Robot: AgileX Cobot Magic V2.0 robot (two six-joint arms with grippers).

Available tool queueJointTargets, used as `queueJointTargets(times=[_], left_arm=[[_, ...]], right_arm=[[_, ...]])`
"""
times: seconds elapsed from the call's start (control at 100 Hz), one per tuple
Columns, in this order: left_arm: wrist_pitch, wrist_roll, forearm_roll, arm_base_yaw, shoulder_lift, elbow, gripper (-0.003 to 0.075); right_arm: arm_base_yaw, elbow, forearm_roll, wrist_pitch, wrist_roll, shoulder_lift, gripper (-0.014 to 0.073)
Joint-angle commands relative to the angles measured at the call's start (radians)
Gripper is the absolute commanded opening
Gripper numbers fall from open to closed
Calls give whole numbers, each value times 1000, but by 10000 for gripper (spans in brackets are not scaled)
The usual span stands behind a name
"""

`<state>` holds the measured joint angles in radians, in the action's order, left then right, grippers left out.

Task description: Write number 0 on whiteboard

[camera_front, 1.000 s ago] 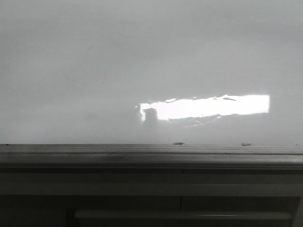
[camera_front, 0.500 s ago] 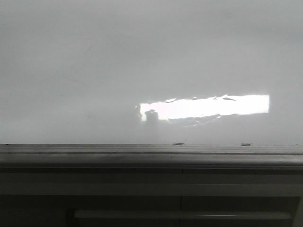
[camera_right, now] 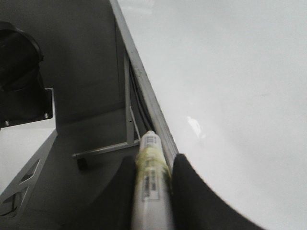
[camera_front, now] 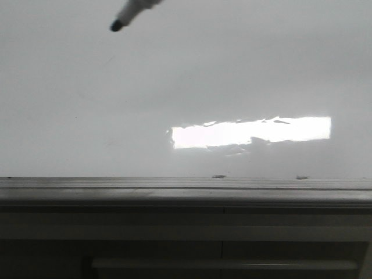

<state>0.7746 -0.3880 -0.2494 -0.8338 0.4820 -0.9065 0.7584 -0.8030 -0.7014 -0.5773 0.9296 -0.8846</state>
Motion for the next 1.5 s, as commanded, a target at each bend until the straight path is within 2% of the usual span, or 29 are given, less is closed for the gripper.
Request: queueJointTargets(times=[0.0,0.11,0.22,0.41,0.48,0.66,1.16,1.35,1.49], left_arm=[[-174,165,85,-7,-72,61,189],[-275,305,184,-7,-178,180,155],[-359,361,249,-7,-257,297,133],[-466,430,264,-7,-305,427,115],[-499,437,264,-7,-305,451,115],[-545,437,262,-7,-305,470,115],[-548,437,261,-7,-305,470,115],[-548,437,261,-7,-305,470,115],[-548,437,261,-7,-305,470,115]], right_arm=[[-17,62,-21,96,-42,129,-46],[-24,157,-14,134,-83,265,-46],[-44,209,47,175,-152,392,-46],[-146,217,360,193,-390,489,-46],[-197,217,427,190,-437,486,-46],[-298,202,429,190,-441,448,-46],[-299,32,398,189,-441,239,-46],[-264,10,398,202,-441,162,-46],[-185,-5,398,245,-431,114,-46]])
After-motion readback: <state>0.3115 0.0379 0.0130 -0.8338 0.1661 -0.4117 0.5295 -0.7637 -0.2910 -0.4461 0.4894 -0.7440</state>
